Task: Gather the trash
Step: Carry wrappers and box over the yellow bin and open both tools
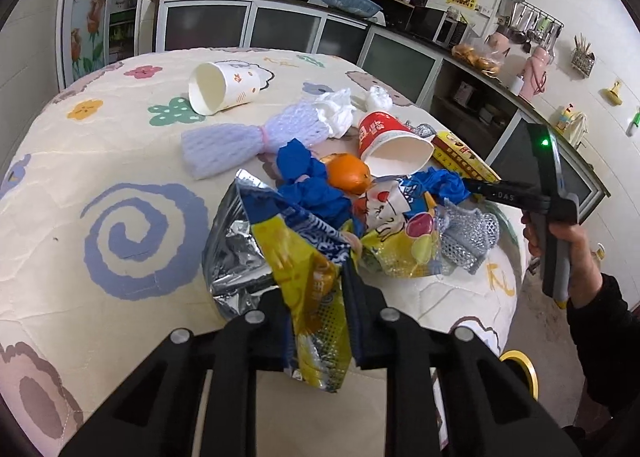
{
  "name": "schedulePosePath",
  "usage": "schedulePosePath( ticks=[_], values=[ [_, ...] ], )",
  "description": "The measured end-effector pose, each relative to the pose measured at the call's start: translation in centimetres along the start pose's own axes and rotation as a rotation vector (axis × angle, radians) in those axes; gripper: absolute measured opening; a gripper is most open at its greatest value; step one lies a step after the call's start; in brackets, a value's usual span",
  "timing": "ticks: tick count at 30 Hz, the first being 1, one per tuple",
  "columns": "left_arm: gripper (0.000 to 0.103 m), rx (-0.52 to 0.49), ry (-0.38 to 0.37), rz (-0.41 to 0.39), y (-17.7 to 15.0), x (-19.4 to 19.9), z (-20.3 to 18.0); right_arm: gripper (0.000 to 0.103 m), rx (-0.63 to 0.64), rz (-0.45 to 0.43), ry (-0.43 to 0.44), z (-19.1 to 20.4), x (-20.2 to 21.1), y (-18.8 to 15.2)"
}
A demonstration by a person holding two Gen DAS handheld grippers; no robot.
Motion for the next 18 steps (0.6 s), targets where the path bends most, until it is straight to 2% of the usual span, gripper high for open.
schedulePosePath(
  ticks=[4, 9, 14, 18],
  values=[
    [0.019, 0.005, -0.022, -0.061, 0.5, 2.5, -0.3, 0.041, -0.013, -0.038, 0.008, -0.3, 1.9, 0.2],
    [0.019, -0.071, -0.017, -0.136, 1.3, 6.6, -2.2, 0.041, -0.065, -0.101, 0.031, -1.7, 6.5, 0.1],
    [0.019, -0.169, -0.079, -0.113, 0.8, 6.9, -6.8, 0.042, -0.074, -0.156, -0.009, -3.6, 12.3, -2.3],
    [0.019, -0.239, -0.196, -0.068, -0.3, 5.3, -12.2, 0.042, -0.094, -0.168, -0.057, -5.8, 17.0, -6.0]
  ],
)
Point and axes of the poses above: each gripper's, at about its wrist camera, not at the fingertips, and x roughly against the way its jaws point, z to its left, y to its top, the point moved 7 cm from there along -x, roughly the way its jaws point, and after that the axes turned 2 degrees about x, right-handed, at the moved point
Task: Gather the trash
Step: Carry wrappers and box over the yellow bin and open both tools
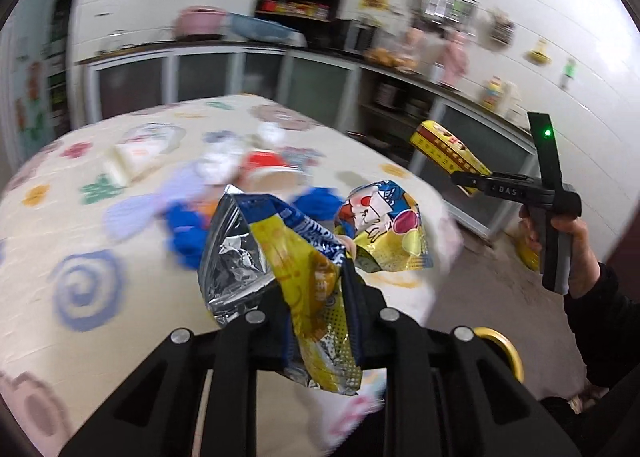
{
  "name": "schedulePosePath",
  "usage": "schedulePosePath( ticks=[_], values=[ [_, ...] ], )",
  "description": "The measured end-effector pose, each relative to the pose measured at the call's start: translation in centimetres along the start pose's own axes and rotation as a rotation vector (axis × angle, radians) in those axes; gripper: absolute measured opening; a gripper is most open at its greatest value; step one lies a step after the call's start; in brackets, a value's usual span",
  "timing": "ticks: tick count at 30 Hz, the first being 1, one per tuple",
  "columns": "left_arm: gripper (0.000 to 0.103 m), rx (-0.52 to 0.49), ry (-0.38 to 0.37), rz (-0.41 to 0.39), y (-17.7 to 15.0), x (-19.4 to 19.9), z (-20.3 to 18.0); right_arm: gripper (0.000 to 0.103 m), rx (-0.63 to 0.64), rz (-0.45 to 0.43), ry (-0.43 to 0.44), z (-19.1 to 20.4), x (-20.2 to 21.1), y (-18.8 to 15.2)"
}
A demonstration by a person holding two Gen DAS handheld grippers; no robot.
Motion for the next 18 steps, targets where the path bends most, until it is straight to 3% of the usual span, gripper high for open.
schedulePosePath(
  ticks=[10, 18],
  values=[
    [0.019, -0.224, -0.333, 0.15, -2.0, -6.8, -15.9, 0.043, -0.15, 0.058, -0.207, -9.5, 11.6, -11.8],
    [0.019, -0.413, -0.481, 0.302, -5.7, -11.4, -26.2, 0.044, -0.329, 0.166, -0.326, -15.4, 18.1, -24.1]
  ],
)
Point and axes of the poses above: each gripper's, at about its wrist camera, not at the fingertips, and x roughly against the way its jaws point, z to its left, y to its top, the point moved 7 cm from there along -x, roughly the way its jaws point, and after that the axes turned 2 degrees about x, right-handed, at the moved point
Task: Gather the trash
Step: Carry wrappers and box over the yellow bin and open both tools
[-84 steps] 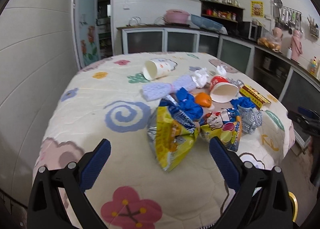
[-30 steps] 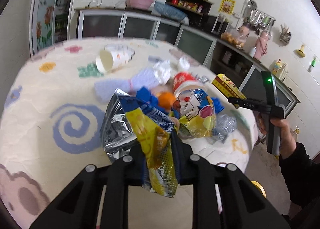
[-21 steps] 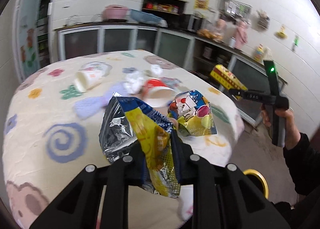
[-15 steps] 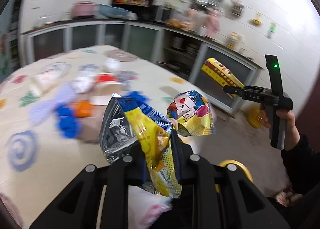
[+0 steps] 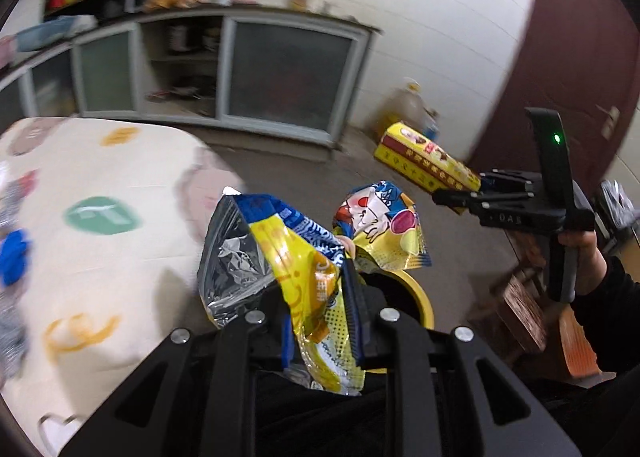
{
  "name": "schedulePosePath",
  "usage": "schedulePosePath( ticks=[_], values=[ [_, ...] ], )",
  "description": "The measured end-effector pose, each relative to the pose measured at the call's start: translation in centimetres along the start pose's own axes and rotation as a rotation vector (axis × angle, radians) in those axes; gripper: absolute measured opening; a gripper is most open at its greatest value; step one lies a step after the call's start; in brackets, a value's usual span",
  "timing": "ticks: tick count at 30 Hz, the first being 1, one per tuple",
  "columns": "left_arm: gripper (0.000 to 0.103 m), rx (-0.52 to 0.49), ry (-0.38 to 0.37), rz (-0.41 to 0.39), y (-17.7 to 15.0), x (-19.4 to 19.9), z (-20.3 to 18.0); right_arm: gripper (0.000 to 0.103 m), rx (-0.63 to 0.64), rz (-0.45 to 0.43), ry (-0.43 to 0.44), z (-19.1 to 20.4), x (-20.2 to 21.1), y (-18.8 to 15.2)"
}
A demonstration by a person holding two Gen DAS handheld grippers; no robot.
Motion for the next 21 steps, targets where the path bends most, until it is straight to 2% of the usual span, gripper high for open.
schedulePosePath(
  ticks=[5, 11, 16, 21],
  values=[
    [0.019, -0.016, -0.062, 0.091, 0.1, -5.1, -3.3, 0.044, -0.05, 0.112, -0.037, -3.9, -0.4, -7.0],
    [0.019, -0.03, -0.116, 0.17, -0.1, -9.2, -7.2, 0.045, -0.134, 0.254, -0.008, -4.7, -3.2, -13.9],
    [0.019, 0.001, -0.13, 0.246, -0.4, -12.6, -8.8, 0.045, -0.196, 0.328, 0.026, -4.6, -5.5, -16.9],
    [0.02, 0.006, -0.132, 0.277, -0.3, -14.1, -9.4, 0.047, -0.227, 0.361, 0.054, -4.3, -6.2, -18.7]
  ],
)
Point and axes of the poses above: each gripper's, at about its wrist camera, not at the fingertips, and x roughly against the way its jaws point, z to its left, y to its top, the point moved 7 cm from there along -x, roughly the way its jaws point, and after that the axes turned 2 degrees about x, right-handed, at the moved point
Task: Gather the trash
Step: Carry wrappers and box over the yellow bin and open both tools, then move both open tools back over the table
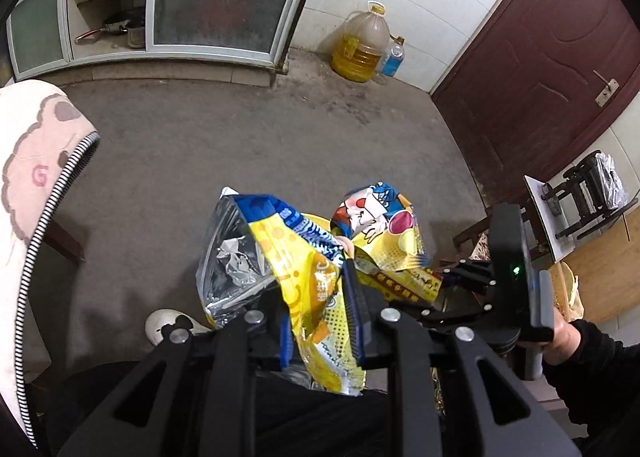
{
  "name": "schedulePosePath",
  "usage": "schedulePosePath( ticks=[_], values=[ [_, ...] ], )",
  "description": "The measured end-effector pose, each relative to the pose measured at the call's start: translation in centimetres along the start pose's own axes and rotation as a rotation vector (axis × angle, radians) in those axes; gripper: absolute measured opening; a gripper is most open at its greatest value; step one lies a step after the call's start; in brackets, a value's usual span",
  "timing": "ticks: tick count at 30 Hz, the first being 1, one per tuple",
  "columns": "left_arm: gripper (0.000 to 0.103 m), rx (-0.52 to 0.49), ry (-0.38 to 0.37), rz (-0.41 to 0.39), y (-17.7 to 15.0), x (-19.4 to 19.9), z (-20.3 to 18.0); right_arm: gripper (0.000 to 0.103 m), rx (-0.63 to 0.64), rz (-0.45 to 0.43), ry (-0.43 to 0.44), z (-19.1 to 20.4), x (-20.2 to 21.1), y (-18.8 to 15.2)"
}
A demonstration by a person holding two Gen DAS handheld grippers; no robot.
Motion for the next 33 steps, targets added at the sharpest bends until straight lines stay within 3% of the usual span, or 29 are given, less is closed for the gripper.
schedulePosePath(
  ticks=[1, 3, 5, 8, 13, 16, 19, 21, 25, 33],
  values=[
    [0.02, 0.003, 0.001, 0.0, 0.2, -0.4, -0.1, 0.049, -0.002, 0.008, -0.002, 0.0, -0.2, -0.2],
    [0.03, 0.016, -0.012, 0.0, 0.2, -0.6, -0.3, 0.057, -0.017, 0.023, 0.01, 0.1, -0.6, -0.2],
    [0.055, 0.024, -0.007, -0.007, 0.0, -0.7, -0.3, 0.072, -0.036, 0.044, 0.017, -0.2, -1.0, 0.1],
    [0.08, 0.049, 0.004, -0.033, 0.0, -0.3, 0.1, 0.072, -0.031, 0.066, -0.016, -0.8, -1.1, -0.5],
    [0.093, 0.105, -0.016, -0.134, 0.4, 2.7, 1.3, 0.073, -0.045, 0.029, -0.087, -3.2, 0.6, -0.2],
    [0.095, 0.106, 0.026, -0.232, 0.5, 6.2, 2.1, 0.073, -0.054, -0.059, -0.086, -3.6, 2.7, 1.5],
    [0.095, 0.106, 0.067, -0.306, 0.4, 9.4, 2.7, 0.076, -0.013, -0.176, -0.042, -1.4, 5.6, 4.2],
    [0.095, 0.118, 0.115, -0.363, -0.2, 12.2, 3.7, 0.077, 0.042, -0.269, 0.005, 1.1, 8.0, 6.3],
    [0.095, 0.163, 0.256, -0.454, -3.0, 17.5, 6.8, 0.079, 0.181, -0.372, 0.078, 7.1, 11.5, 9.5],
    [0.095, 0.329, 0.431, -0.537, -10.8, 26.1, 15.4, 0.08, 0.294, -0.39, 0.091, 13.2, 12.9, 12.3]
  ],
)
Point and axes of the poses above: each gripper's, at about its wrist camera, not at the fingertips, and x roughly against the way its jaws point, z to its left, y to its top, the point moved 7 cm from there along -x, roughly the way its jaws point, and after that the axes turned 2 degrees about x, right-handed, at the moved point
